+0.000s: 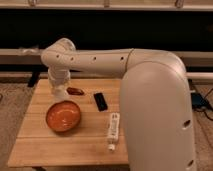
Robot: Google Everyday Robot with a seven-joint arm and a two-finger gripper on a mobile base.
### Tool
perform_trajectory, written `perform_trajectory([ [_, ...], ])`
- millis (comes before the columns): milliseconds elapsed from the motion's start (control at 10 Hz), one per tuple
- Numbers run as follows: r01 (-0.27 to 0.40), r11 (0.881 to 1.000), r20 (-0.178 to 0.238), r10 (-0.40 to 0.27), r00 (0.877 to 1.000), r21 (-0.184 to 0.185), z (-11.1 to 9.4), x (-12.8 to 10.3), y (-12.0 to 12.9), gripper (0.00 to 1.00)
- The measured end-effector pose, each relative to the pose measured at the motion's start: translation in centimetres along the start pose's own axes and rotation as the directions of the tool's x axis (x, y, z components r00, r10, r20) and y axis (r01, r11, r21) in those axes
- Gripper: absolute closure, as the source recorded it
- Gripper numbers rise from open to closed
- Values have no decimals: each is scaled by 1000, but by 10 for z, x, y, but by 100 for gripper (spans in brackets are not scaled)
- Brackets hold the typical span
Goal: Place the white sponge in the ceramic cup
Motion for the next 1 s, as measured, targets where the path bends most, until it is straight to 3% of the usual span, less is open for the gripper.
perform_trajectory([
  [300,-33,999,27,32,999,34,0,0,-26,100],
  [600,-93,991,66,87,994,99,2,1,-99,100],
  [1000,-226,957,133,204,970,180,0,37,-214,100],
])
